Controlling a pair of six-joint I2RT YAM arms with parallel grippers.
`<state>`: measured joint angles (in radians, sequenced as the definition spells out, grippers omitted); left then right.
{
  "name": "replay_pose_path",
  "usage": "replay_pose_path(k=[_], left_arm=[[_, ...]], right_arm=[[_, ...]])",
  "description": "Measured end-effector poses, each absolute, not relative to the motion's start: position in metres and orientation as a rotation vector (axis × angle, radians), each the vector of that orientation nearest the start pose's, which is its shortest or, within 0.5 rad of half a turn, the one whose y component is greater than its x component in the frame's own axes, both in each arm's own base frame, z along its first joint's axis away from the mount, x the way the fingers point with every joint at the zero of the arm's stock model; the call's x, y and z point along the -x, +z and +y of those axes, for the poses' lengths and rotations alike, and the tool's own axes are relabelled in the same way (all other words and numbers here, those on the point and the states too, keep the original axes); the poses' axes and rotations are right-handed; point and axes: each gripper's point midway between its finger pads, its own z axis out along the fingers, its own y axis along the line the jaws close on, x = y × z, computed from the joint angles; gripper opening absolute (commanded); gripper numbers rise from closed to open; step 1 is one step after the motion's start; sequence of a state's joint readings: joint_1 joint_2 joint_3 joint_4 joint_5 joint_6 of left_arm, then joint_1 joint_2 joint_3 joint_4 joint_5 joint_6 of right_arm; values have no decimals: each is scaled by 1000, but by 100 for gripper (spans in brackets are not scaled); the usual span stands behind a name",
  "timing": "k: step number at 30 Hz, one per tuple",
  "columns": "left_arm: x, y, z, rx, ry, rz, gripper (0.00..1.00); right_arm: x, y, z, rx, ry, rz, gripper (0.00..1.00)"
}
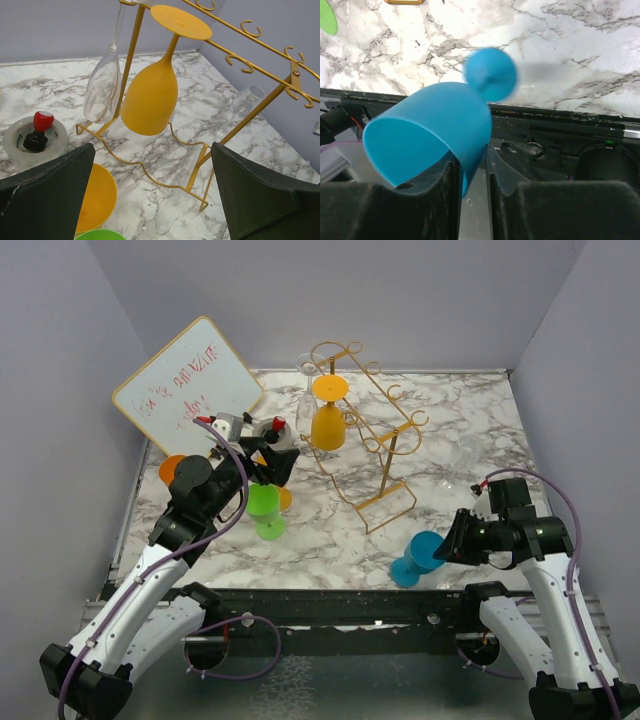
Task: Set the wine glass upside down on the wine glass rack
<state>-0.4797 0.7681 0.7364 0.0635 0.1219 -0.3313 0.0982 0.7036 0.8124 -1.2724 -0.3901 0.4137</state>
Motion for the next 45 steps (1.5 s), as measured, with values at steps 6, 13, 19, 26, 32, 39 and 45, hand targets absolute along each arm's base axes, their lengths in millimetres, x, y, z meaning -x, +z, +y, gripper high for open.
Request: replay_pose_path(k=[6,13,19,26,32,39,45], left_arm=[[-273,317,-179,-208,-725,1571,99],[-276,315,-179,-200,-717,1581,99],[-276,313,-178,-184,-717,1596,99],[-270,342,-175,-119,-766,1580,99],[-256,391,-172,-70,-849,1483,99],[-238,434,-178,-82,-971,1369,99],[-231,456,-185,-117,-1036,1312,99]], right_arm=[[-111,142,89,-352,631,2751,1],[-123,150,91,-344,645,2698,1],[-139,173,113,-265,841,2549,1],[-159,212,148,-102,1146,2311,1],[-170,273,168,158,1298,2046,1],[-181,360,178,395,1301,1683,1],[-194,408,177,454,1230,1485,1]])
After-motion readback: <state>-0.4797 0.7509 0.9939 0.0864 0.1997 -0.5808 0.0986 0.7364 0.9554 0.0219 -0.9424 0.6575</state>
